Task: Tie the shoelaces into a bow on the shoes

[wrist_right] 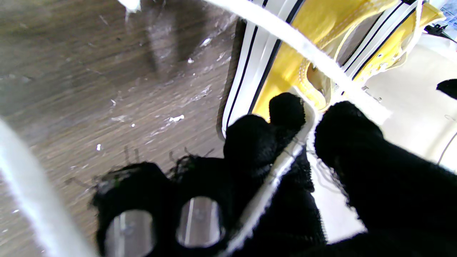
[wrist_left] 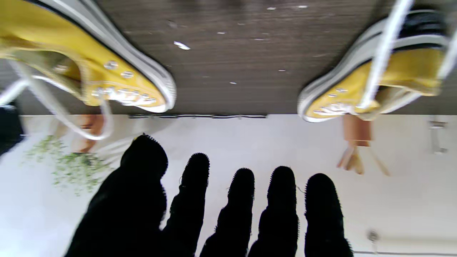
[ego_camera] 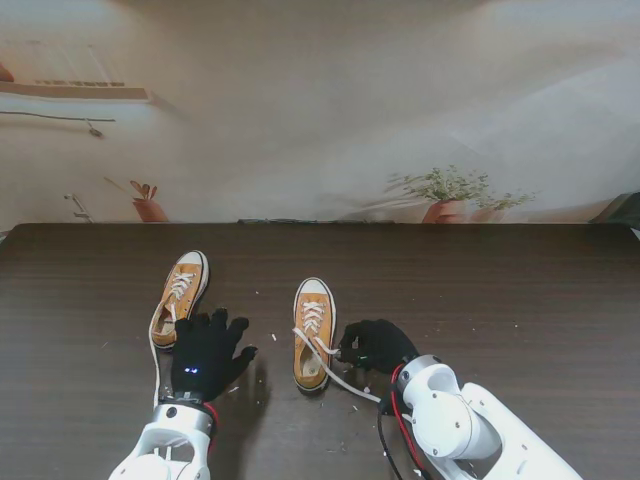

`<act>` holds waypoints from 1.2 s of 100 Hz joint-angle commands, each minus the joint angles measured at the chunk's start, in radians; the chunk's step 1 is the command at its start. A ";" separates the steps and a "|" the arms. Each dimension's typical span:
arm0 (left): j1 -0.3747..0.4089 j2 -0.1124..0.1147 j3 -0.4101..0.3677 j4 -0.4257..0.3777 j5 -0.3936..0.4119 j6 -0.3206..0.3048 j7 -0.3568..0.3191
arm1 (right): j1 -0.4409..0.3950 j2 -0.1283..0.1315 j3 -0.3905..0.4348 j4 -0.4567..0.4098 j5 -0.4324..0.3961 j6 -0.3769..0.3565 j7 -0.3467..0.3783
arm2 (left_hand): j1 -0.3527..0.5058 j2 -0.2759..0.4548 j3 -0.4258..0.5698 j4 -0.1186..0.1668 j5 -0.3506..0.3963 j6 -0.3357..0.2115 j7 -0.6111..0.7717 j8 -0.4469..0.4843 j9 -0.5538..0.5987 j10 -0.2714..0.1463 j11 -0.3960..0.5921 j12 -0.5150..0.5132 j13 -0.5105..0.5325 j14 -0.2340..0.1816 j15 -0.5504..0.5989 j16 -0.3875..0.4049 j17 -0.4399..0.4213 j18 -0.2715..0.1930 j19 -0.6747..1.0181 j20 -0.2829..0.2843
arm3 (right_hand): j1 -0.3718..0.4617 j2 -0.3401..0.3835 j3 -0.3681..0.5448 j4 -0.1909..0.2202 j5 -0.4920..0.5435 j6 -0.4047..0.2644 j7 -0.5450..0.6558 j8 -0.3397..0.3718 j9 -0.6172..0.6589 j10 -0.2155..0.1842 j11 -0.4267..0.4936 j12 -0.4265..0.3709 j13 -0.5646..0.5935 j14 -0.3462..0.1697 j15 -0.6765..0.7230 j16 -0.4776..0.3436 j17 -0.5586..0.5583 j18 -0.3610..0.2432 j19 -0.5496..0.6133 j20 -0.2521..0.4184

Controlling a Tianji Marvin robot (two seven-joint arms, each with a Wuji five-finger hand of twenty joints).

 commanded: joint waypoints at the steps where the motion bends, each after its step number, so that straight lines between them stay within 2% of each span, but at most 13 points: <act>1: -0.016 -0.001 0.025 0.007 0.010 -0.049 0.010 | -0.004 0.002 0.001 -0.003 0.003 0.001 0.015 | 0.025 0.014 -0.013 0.027 0.033 0.016 0.006 0.005 0.012 0.019 -0.011 -0.014 0.005 0.004 -0.004 -0.007 0.010 0.009 -0.001 0.003 | 0.020 0.004 -0.037 -0.005 0.013 -0.027 0.025 -0.021 0.061 0.010 0.018 0.016 0.030 -0.059 0.070 0.006 0.038 -0.023 0.278 -0.004; 11: -0.049 0.009 0.058 0.027 0.053 -0.089 0.014 | -0.005 0.002 0.002 -0.002 0.004 0.002 0.014 | 0.085 -0.059 0.028 0.024 0.030 -0.065 0.022 0.034 0.024 -0.005 0.000 -0.007 0.011 -0.016 0.002 -0.005 0.013 -0.002 0.001 0.005 | 0.020 0.003 -0.037 -0.005 0.013 -0.027 0.025 -0.021 0.062 0.011 0.018 0.016 0.030 -0.059 0.070 0.006 0.038 -0.023 0.278 -0.004; 13: -0.057 0.010 0.065 0.032 0.059 -0.096 0.017 | -0.006 0.002 0.003 -0.002 0.005 0.001 0.013 | 0.066 -0.076 0.086 -0.003 0.025 -0.075 0.028 0.023 0.021 -0.010 0.003 -0.008 0.011 -0.021 0.003 -0.009 0.014 -0.005 -0.002 0.003 | 0.020 0.004 -0.037 -0.006 0.013 -0.028 0.025 -0.021 0.062 0.011 0.018 0.016 0.030 -0.059 0.070 0.006 0.038 -0.023 0.278 -0.004; 21: -0.093 0.015 0.100 0.056 0.081 -0.110 0.031 | -0.007 0.002 0.006 -0.001 0.005 0.002 0.012 | 0.059 -0.131 0.185 -0.027 0.021 -0.112 0.043 0.001 0.030 -0.029 0.018 -0.002 0.024 -0.036 0.014 -0.007 0.027 -0.015 0.000 0.002 | 0.020 0.003 -0.037 -0.006 0.013 -0.027 0.025 -0.021 0.062 0.011 0.018 0.016 0.030 -0.059 0.070 0.006 0.038 -0.023 0.278 -0.004; 23: -0.101 0.016 0.109 0.062 0.087 -0.110 0.034 | -0.008 0.002 0.006 -0.001 0.005 0.001 0.012 | 0.040 -0.146 0.237 -0.044 0.017 -0.119 0.053 -0.012 0.030 -0.032 0.021 -0.002 0.024 -0.040 0.016 -0.009 0.029 -0.016 0.000 0.002 | 0.020 0.004 -0.037 -0.006 0.013 -0.028 0.025 -0.021 0.062 0.011 0.018 0.016 0.030 -0.059 0.070 0.006 0.038 -0.023 0.278 -0.004; 34: -0.151 0.019 0.158 0.100 0.105 -0.100 0.060 | -0.010 0.001 0.010 0.000 0.007 0.001 0.011 | 0.007 -0.219 0.354 -0.065 0.000 -0.149 0.086 -0.027 0.025 -0.042 0.041 0.006 0.031 -0.051 0.034 -0.004 0.044 -0.022 0.004 -0.002 | 0.020 0.004 -0.038 -0.006 0.013 -0.029 0.025 -0.022 0.063 0.011 0.019 0.016 0.030 -0.059 0.070 0.006 0.038 -0.023 0.278 -0.004; 52: -0.209 0.019 0.217 0.144 0.107 -0.090 0.089 | -0.014 0.002 0.016 0.003 0.008 -0.001 0.012 | -0.004 -0.291 0.432 -0.079 0.013 -0.190 0.096 -0.050 0.042 -0.068 0.063 0.014 0.046 -0.059 0.054 -0.001 0.058 -0.020 0.021 -0.003 | 0.021 0.005 -0.038 -0.006 0.013 -0.030 0.026 -0.022 0.062 0.011 0.019 0.016 0.030 -0.059 0.070 0.006 0.038 -0.023 0.278 -0.004; 79: -0.284 0.017 0.281 0.196 0.102 -0.053 0.070 | -0.021 0.002 0.027 0.002 0.010 -0.005 0.012 | 0.023 -0.325 0.501 -0.094 0.040 -0.211 0.137 -0.054 0.062 -0.073 0.086 0.023 0.064 -0.064 0.077 0.003 0.075 -0.015 0.042 0.001 | 0.025 0.007 -0.041 -0.007 0.014 -0.032 0.029 -0.023 0.065 0.013 0.019 0.016 0.030 -0.059 0.070 0.006 0.037 -0.009 0.284 0.001; 97: -0.335 0.012 0.326 0.248 0.071 -0.049 0.088 | -0.025 0.003 0.031 0.001 0.008 -0.005 0.013 | 0.023 -0.313 0.508 -0.109 0.085 -0.240 0.180 -0.046 0.093 -0.080 0.103 0.029 0.090 -0.066 0.093 0.004 0.096 -0.008 0.055 0.005 | 0.026 0.008 -0.042 -0.007 0.016 -0.033 0.030 -0.024 0.065 0.011 0.019 0.016 0.030 -0.059 0.070 0.006 0.037 -0.009 0.283 0.002; 101: -0.342 0.011 0.333 0.256 0.065 -0.048 0.093 | -0.025 0.003 0.032 0.001 0.007 -0.005 0.012 | 0.038 -0.316 0.485 -0.132 0.096 -0.248 0.203 -0.050 0.101 -0.080 0.105 0.029 0.095 -0.066 0.097 0.002 0.100 -0.007 0.059 0.007 | 0.026 0.007 -0.042 -0.007 0.016 -0.033 0.031 -0.024 0.065 0.011 0.019 0.016 0.030 -0.059 0.070 0.006 0.037 -0.009 0.283 0.002; 107: -0.348 0.010 0.340 0.264 0.059 -0.046 0.094 | -0.026 0.003 0.033 0.001 0.007 -0.004 0.013 | 0.054 -0.313 0.455 -0.145 0.110 -0.263 0.222 -0.057 0.107 -0.080 0.107 0.030 0.099 -0.065 0.099 0.000 0.103 -0.005 0.060 0.008 | 0.027 0.008 -0.042 -0.007 0.016 -0.035 0.031 -0.024 0.066 0.013 0.019 0.017 0.030 -0.059 0.070 0.006 0.037 -0.008 0.283 0.003; 112: -0.352 0.009 0.343 0.269 0.053 -0.047 0.095 | -0.027 0.003 0.034 0.001 0.008 -0.004 0.013 | 0.084 -0.290 0.379 -0.147 0.122 -0.279 0.255 -0.069 0.120 -0.079 0.110 0.032 0.106 -0.065 0.103 -0.001 0.108 -0.004 0.065 0.010 | 0.028 0.008 -0.042 -0.007 0.016 -0.032 0.031 -0.025 0.067 0.012 0.019 0.017 0.030 -0.059 0.070 0.006 0.037 -0.008 0.283 0.003; 120: -0.356 0.008 0.347 0.279 0.044 -0.051 0.099 | -0.028 0.003 0.035 0.002 0.007 -0.004 0.013 | 0.139 -0.210 0.173 -0.106 0.129 -0.295 0.319 -0.097 0.134 -0.075 0.112 0.034 0.109 -0.062 0.107 -0.002 0.109 -0.002 0.071 0.015 | 0.029 0.008 -0.042 -0.007 0.018 -0.033 0.033 -0.024 0.067 0.012 0.019 0.017 0.030 -0.058 0.069 0.006 0.037 -0.008 0.283 0.003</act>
